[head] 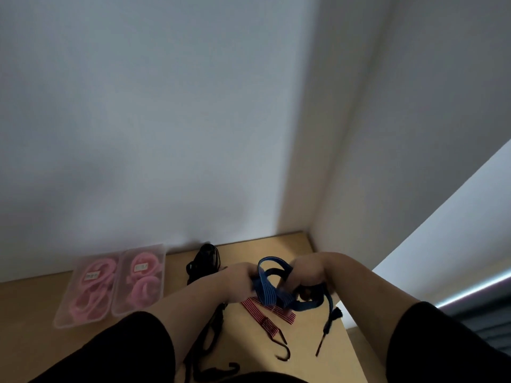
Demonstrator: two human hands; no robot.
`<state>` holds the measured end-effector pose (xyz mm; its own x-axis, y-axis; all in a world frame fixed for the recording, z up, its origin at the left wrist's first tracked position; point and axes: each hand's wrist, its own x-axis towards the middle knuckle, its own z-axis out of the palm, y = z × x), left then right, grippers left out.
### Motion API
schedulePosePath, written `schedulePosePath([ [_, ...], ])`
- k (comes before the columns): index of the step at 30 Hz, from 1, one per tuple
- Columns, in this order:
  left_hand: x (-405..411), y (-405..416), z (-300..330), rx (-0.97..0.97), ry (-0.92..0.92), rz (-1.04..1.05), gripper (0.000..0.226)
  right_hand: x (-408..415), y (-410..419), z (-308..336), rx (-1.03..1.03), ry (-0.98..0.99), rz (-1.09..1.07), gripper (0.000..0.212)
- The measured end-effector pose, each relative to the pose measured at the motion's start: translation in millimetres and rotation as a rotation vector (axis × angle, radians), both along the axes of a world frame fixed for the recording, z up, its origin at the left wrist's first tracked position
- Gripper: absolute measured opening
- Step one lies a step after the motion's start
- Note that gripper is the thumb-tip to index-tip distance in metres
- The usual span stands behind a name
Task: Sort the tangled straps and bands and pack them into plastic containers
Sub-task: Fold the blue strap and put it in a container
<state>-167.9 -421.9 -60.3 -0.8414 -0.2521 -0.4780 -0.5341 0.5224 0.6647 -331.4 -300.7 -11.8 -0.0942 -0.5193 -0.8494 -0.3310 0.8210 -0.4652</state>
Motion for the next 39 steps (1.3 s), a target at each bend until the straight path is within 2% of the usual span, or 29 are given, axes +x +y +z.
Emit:
schedulePosePath([
  [3, -4.4, 3.8, 1.9, -0.018, 0.0, -0.016, 0.021, -1.4, 7.5, -6.6, -0.032, -0.058, -0.035, 0.035],
  [5, -8.7, 4.4, -1.3, -0.069, 0.018, -0.001, 0.014, 2.3, 9.2, -13.7, -0.07, 0.063, 0.006, 0.027],
  [8, -10.8, 5.9, -10.8, -0.041, 0.074, 0.141, 0.026, 10.6, 12.0, -22.1, -0.138, 0.243, 0.0, 0.02],
  [12, -11.2, 9.8, -21.5, 0.082, 0.133, 0.251, 0.055, 10.4, 18.4, -34.3, -0.266, 0.189, -0.245, 0.025],
  [15, -14.1, 9.6, -26.0, 0.078, 0.147, 0.265, 0.062, 13.9, 21.1, -36.7, -0.328, 0.157, -0.335, 0.022],
  [19, -20.9, 11.2, -21.5, 0.052, 0.153, 0.239, 0.065, 11.0, 22.2, -36.1, -0.389, 0.089, -0.587, 0.017],
  [23, -31.8, 21.4, -20.1, -0.016, 0.096, 0.155, 0.044, 1.2, 29.6, -28.9, -0.468, 0.063, -0.725, 0.013],
  [27, -36.8, 31.0, -21.9, -0.028, 0.054, 0.093, 0.02, -1.8, 38.8, -19.6, -0.526, 0.07, -0.756, 0.016],
  [32, -31.3, 35.1, -15.1, -0.025, 0.037, 0.104, 0.019, 3.0, 43.4, -5.6, -0.618, 0.025, -0.8, 0.019],
  [39, -2.4, 31.9, 6.5, 0.128, 0.117, 0.195, 0.016, 15.2, 23.9, 23.2, -0.759, -0.033, -0.81, 0.02],
])
